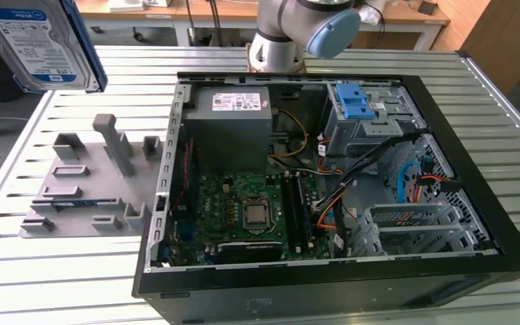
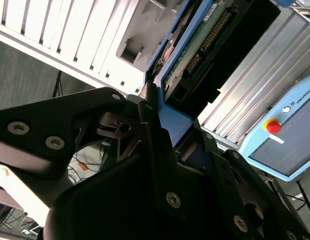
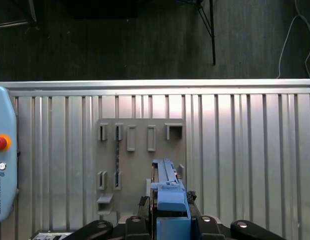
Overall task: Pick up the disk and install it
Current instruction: 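Pick up the disk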
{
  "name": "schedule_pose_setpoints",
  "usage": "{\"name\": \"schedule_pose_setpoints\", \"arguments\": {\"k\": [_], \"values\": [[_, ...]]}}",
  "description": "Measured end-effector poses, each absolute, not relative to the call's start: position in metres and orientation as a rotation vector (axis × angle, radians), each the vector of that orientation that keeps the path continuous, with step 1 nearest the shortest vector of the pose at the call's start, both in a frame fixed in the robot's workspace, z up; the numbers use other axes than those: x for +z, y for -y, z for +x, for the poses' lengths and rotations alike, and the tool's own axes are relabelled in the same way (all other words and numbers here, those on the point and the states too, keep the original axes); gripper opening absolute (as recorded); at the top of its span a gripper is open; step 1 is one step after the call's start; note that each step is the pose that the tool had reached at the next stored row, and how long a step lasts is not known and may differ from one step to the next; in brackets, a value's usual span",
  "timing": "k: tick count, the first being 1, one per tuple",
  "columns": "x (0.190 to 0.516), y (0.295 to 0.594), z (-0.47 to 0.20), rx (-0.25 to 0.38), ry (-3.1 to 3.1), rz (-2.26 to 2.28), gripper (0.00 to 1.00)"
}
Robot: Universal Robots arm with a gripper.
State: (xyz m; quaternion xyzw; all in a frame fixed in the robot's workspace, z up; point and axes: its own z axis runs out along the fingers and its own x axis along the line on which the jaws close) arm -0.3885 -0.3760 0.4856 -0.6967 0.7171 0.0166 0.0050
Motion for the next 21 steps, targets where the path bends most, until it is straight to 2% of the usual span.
{"name": "schedule_pose_setpoints", "arguments": {"k": [21], "values": [[0.486, 0.398, -0.345, 0.052, -2.246, -2.182, 0.36]]}}
